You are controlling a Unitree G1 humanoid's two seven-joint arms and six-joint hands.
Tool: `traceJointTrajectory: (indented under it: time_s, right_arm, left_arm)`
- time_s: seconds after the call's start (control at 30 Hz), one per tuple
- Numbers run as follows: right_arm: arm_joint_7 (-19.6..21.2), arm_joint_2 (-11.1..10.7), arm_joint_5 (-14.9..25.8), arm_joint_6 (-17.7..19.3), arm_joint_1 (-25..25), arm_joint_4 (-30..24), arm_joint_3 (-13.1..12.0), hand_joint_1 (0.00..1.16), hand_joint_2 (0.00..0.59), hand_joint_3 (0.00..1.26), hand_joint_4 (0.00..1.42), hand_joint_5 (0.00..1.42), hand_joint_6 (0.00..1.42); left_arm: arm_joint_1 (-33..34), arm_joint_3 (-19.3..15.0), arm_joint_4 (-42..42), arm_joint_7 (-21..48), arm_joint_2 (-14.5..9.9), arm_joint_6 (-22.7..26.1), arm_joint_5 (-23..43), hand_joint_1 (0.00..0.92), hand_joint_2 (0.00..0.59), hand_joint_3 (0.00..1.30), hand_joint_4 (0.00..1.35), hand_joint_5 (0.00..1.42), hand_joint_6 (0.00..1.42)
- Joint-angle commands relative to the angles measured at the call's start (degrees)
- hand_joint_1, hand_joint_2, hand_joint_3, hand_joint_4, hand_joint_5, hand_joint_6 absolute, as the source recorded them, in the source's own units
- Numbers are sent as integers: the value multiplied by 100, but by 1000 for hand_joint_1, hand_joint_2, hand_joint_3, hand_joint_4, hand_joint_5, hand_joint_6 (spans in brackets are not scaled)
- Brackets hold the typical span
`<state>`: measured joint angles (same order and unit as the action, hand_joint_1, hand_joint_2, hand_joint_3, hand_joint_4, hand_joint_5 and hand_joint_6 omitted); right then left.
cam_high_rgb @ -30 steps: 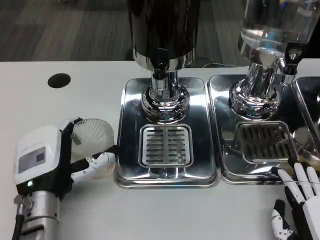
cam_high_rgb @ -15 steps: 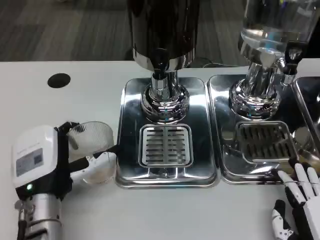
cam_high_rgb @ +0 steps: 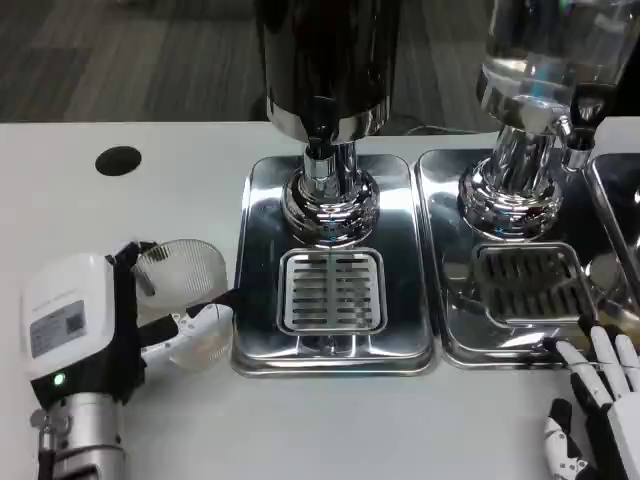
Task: Grasp the cup under the faucet to collect the drink, then remove the cup.
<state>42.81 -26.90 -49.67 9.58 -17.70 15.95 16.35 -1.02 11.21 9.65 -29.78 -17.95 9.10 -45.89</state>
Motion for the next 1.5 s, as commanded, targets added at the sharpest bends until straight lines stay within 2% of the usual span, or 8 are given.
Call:
traceJointTrajectory:
  time_s: [0.03, 0.33, 0.5, 0.73, 0.93, 1.2, 1.37, 1.5]
  right_arm:
    - [15, 22, 35, 20, 1, -2, -23, 127, 582, 182, 1, 0, 79]
    - [-12, -2, 21, 22, -35, -248, -65, 124, 585, 183, 1, 0, 82]
    - [-11, -35, -30, 1, -163, -587, -122, 124, 586, 184, 1, 0, 81]
    - [-46, -64, -23, 21, -309, -782, -234, 124, 586, 184, 1, 0, 81]
    - [-44, -46, -29, 73, -433, -1048, -289, 123, 583, 184, 1, 0, 80]
    - [-113, -49, 21, 100, -477, -1109, -380, 121, 578, 184, 1, 0, 80]
    - [-196, -32, 72, 108, -490, -1137, -432, 119, 577, 184, 1, 0, 80]
    - [-257, 19, 124, 113, -479, -1155, -478, 118, 577, 186, 1, 0, 81]
  left_arm:
    - [-11, 82, -500, -171, -95, -105, -294, 623, 41, 852, 868, 1018, 1368]
    - [220, 312, -995, 113, 21, 75, -639, 617, 40, 856, 868, 1017, 1367]
    - [736, 719, -562, 359, 149, 326, -1026, 614, 38, 857, 868, 1017, 1366]
    - [1244, 1112, 246, 283, 438, 576, -1252, 609, 37, 857, 868, 1017, 1366]
    - [1551, 1324, 846, 41, 612, 599, -1192, 489, 34, 857, 868, 1055, 1384]
    - [1832, 1481, 1371, -198, 740, 605, -1144, 460, 40, 845, 854, 1057, 1382]
    - [1961, 1501, 1600, -226, 778, 565, -1019, 406, 47, 818, 820, 1022, 1368]
    - [2021, 1485, 1713, -260, 765, 455, -916, 237, 68, 746, 735, 963, 1264]
